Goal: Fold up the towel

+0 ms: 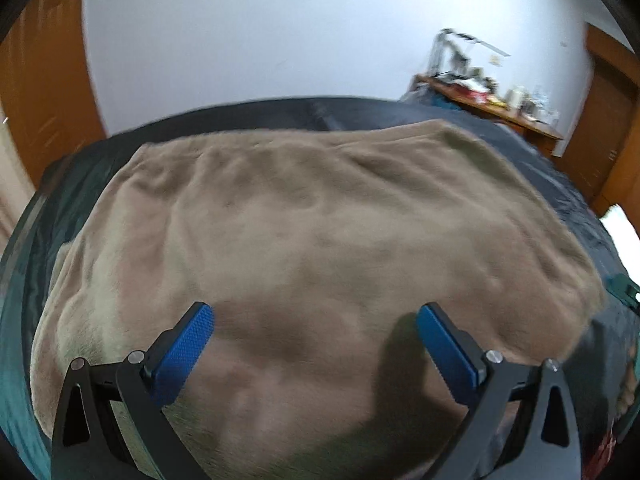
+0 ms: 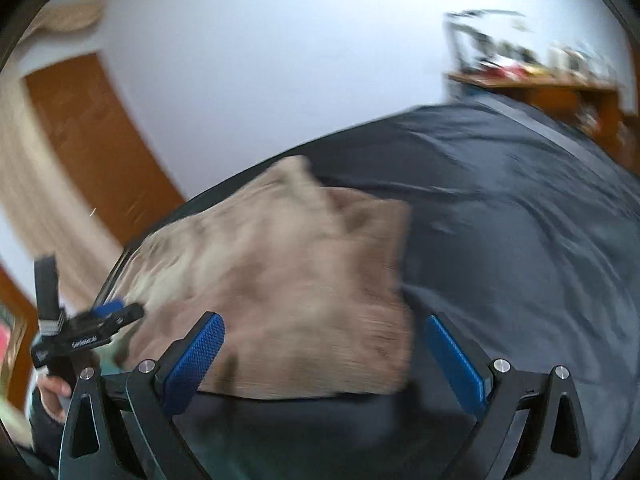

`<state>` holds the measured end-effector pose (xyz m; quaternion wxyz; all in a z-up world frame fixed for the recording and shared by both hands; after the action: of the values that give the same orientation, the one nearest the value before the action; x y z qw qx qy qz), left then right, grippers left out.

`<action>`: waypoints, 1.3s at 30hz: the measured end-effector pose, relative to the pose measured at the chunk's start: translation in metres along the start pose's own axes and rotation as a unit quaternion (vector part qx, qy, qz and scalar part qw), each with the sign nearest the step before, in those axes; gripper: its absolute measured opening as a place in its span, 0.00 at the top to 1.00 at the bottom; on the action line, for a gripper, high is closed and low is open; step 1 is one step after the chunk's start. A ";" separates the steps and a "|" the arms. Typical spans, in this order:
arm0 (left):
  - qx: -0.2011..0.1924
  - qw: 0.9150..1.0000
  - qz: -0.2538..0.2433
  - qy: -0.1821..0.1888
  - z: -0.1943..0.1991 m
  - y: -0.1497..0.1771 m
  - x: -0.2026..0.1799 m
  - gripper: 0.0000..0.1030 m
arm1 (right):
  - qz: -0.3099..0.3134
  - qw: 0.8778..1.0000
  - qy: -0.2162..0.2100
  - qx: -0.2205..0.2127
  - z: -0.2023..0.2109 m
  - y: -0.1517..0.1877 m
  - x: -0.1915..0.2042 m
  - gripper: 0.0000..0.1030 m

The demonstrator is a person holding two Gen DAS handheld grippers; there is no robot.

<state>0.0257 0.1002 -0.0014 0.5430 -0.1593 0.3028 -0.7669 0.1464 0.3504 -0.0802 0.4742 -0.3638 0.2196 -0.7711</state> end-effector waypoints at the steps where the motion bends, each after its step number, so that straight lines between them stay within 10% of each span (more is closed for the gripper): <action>1: 0.001 1.000 0.005 0.002 -0.001 0.000 0.003 0.01 | -0.007 1.000 0.010 0.003 0.000 0.001 -0.006 0.01; 24: -0.022 1.000 -0.007 0.009 -0.001 0.010 0.007 0.01 | -0.070 0.993 -0.066 0.069 -0.052 0.003 0.022 0.02; 32: -0.025 1.000 -0.014 -0.003 -0.002 0.011 0.004 0.01 | -0.079 0.993 -0.055 0.074 -0.061 0.002 0.028 0.45; 39: -0.027 0.999 -0.020 -0.013 -0.002 0.013 0.001 0.01 | -0.096 0.992 -0.057 0.063 -0.055 0.003 0.022 0.59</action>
<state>0.0337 0.0975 -0.0116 0.5268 -0.1900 0.3130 -0.7671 0.0994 0.3286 -0.1100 0.4316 -0.3957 0.1074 -0.8035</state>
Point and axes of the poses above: each gripper's, at about its wrist camera, not at the fingertips, and z roughly against the way its jaws point, x to its left, y to its underside, the point moved 5 cm from there along -z, roughly the way its jaws point, and after that the axes turned 1 degree about z, right-handed, at the moved point
